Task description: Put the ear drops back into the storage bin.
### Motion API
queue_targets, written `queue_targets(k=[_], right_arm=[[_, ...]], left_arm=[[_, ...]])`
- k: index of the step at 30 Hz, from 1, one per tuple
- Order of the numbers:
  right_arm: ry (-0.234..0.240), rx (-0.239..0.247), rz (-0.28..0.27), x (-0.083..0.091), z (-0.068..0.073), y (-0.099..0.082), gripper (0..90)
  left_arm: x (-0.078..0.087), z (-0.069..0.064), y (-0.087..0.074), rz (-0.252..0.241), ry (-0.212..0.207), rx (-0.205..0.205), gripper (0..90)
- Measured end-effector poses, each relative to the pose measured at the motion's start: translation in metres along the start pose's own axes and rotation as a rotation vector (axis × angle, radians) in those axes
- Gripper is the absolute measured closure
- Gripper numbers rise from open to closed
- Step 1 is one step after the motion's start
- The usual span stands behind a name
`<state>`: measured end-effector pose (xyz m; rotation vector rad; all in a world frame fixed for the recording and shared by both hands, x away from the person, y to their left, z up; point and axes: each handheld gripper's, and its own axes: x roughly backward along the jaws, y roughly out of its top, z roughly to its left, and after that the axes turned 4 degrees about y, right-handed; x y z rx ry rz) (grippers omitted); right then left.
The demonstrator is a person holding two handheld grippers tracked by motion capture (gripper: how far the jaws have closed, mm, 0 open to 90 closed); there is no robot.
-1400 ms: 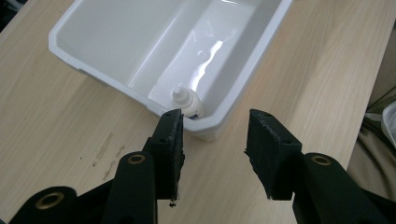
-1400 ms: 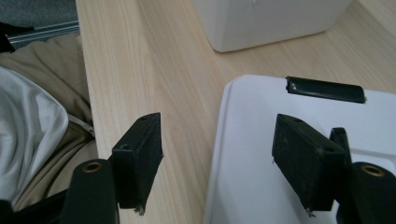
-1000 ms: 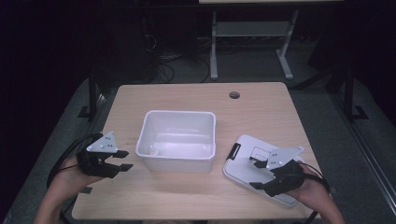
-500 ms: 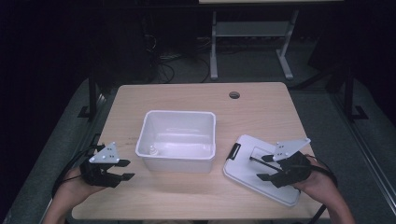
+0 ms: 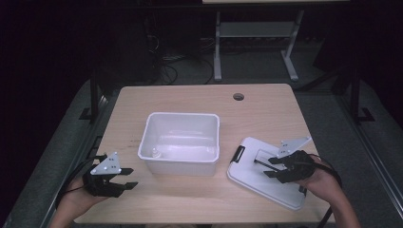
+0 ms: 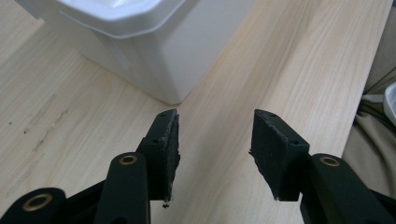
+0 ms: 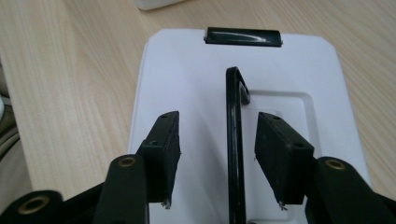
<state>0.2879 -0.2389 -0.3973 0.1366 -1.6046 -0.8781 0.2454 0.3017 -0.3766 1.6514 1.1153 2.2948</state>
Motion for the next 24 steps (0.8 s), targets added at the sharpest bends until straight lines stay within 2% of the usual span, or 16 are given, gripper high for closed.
queue_targets(k=[4, 16, 20, 24], right_arm=[[-0.001, -0.021, 0.017, -0.005, -0.005, 0.001, 58.1], [-0.015, -0.036, 0.065, -0.013, -0.012, 0.0, 73.0], [-0.015, -0.046, 0.058, -0.013, -0.015, 0.0, 75.4], [-0.015, -0.052, 0.068, -0.014, -0.017, 0.0, 76.6]], left_arm=[[-0.004, -0.001, -0.004, -0.008, -0.012, -0.001, 49.8], [-0.014, -0.005, -0.007, -0.02, -0.007, -0.004, 46.8], [-0.016, -0.008, -0.007, -0.02, -0.003, -0.02, 45.1], [-0.019, -0.009, -0.009, -0.03, -0.007, -0.014, 43.5]])
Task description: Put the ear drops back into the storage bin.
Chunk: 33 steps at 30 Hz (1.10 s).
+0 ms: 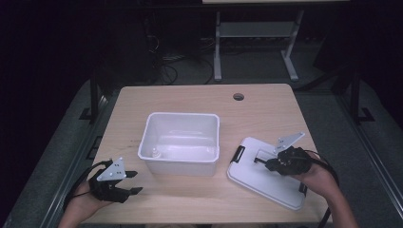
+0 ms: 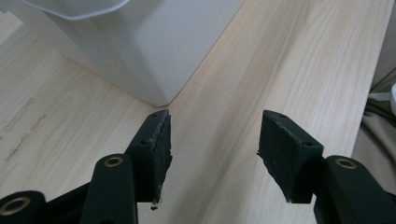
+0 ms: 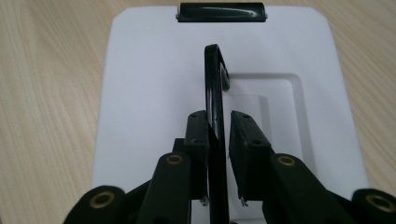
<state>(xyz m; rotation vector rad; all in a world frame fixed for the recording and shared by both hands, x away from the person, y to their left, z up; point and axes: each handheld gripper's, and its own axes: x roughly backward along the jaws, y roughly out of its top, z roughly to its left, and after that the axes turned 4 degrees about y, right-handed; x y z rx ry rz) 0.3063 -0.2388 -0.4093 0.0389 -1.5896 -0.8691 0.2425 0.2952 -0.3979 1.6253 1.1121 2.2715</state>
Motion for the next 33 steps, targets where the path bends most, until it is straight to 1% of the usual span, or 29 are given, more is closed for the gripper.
queue_targets(k=[2, 6, 8, 11, 14, 18, 26, 33], right_arm=[[-0.005, 0.005, 0.003, -0.001, -0.001, 0.0, 79.2], [-0.009, 0.0, -0.008, 0.0, -0.004, -0.001, 82.2], [-0.01, -0.004, -0.014, 0.0, -0.006, -0.001, 82.8], [0.002, -0.005, -0.02, 0.001, -0.009, -0.002, 83.7], [0.003, -0.003, -0.014, 0.001, -0.01, -0.002, 83.9], [0.005, 0.002, -0.007, 0.005, -0.011, 0.0, 83.9], [-0.003, 0.029, -0.024, 0.024, -0.007, 0.008, 84.0], [0.004, 0.058, -0.041, 0.043, -0.002, 0.019, 84.0]], left_arm=[[-0.001, 0.0, -0.001, 0.0, 0.005, 0.001, 43.0], [-0.001, 0.001, -0.002, -0.001, 0.005, 0.006, 42.5], [-0.001, 0.002, -0.003, -0.003, 0.006, 0.006, 42.5], [-0.001, 0.002, -0.003, -0.005, 0.005, 0.007, 42.5], [-0.001, 0.002, -0.004, -0.006, 0.004, 0.017, 42.3], [0.0, 0.001, -0.006, -0.011, 0.005, 0.017, 41.7], [0.001, 0.002, -0.008, -0.012, 0.004, 0.024, 41.1], [0.002, 0.003, -0.01, -0.019, 0.003, 0.03, 40.7]])
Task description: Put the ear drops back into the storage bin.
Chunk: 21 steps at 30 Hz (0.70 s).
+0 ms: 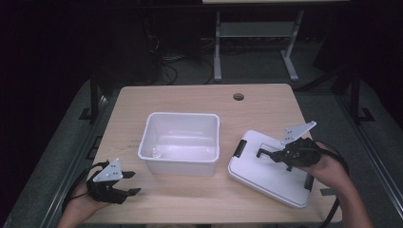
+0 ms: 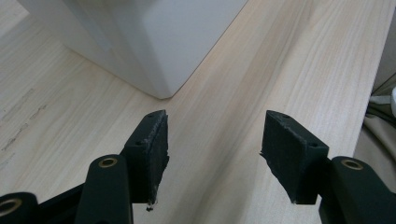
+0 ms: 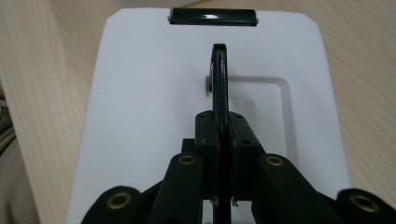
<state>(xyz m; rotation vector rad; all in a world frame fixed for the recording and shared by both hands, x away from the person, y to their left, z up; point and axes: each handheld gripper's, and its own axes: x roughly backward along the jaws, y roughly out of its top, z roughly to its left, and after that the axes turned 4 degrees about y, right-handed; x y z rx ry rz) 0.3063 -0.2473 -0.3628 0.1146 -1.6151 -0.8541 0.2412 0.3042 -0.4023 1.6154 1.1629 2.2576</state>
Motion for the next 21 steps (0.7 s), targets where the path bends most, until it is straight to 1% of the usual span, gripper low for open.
queue_targets(k=[11, 15, 19, 21], right_arm=[[-0.01, 0.053, -0.028, 0.036, 0.005, 0.023, 84.0], [-0.014, 0.072, -0.03, 0.047, 0.009, 0.032, 84.0], [-0.001, 0.076, -0.055, 0.059, 0.01, 0.041, 84.0], [-0.001, 0.082, -0.058, 0.062, 0.011, 0.045, 84.0]], left_arm=[[-0.002, 0.0, -0.002, 0.0, -0.011, 0.002, 40.0], [-0.001, 0.001, -0.001, -0.001, -0.014, 0.012, 39.8], [-0.001, 0.0, -0.001, 0.0, -0.013, 0.008, 39.4], [-0.002, 0.0, -0.001, 0.001, -0.016, 0.004, 39.4]])
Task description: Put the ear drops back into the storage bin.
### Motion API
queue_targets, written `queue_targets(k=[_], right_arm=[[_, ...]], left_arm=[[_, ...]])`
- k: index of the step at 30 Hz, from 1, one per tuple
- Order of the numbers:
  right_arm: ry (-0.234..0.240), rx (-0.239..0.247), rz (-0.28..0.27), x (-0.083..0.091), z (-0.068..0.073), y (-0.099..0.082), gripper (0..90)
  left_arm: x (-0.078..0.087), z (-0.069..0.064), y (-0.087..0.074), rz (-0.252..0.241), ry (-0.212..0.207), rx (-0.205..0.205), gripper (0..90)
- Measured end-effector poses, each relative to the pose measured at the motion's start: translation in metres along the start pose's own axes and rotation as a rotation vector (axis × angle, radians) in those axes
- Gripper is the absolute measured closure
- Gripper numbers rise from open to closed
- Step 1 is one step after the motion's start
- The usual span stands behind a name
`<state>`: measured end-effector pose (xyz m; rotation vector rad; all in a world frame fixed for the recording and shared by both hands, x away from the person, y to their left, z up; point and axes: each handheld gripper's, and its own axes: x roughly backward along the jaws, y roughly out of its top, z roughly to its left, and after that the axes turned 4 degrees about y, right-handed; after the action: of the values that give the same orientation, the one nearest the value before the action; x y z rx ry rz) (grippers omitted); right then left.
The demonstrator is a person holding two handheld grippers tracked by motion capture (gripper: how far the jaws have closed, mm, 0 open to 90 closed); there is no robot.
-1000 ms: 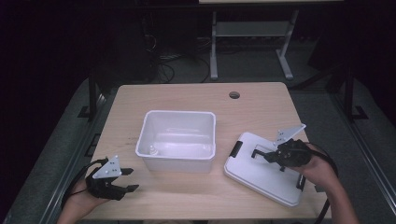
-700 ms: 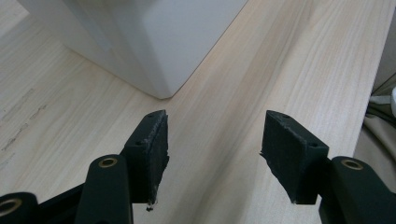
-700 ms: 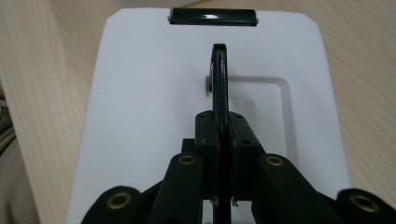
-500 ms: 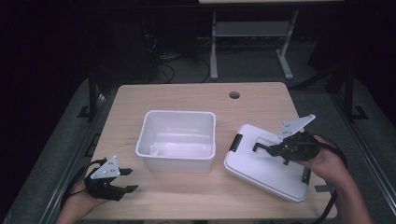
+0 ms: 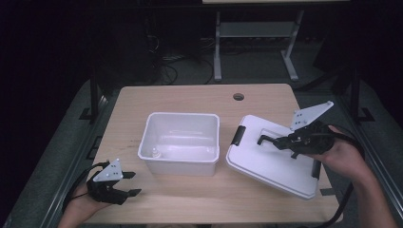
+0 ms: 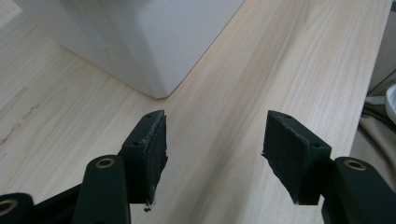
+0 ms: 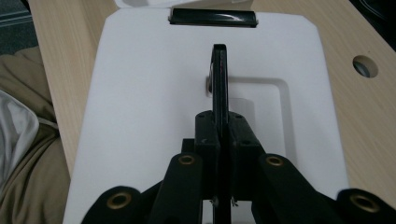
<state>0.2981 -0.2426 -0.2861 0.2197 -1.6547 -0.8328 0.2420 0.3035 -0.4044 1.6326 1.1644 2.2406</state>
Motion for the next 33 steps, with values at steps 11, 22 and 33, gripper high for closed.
queue_targets(k=[11, 22, 33], right_arm=[[0.044, 0.062, -0.009, 0.0, 0.002, 0.041, 84.0], [0.094, 0.109, -0.005, -0.019, 0.002, 0.082, 84.0], [0.133, 0.155, -0.002, -0.036, 0.004, 0.115, 84.0]], left_arm=[[0.001, 0.001, -0.001, -0.006, -0.007, 0.001, 39.1], [0.0, 0.002, -0.003, -0.012, -0.011, 0.002, 38.3], [0.0, 0.003, -0.004, -0.016, -0.015, -0.002, 37.0]])
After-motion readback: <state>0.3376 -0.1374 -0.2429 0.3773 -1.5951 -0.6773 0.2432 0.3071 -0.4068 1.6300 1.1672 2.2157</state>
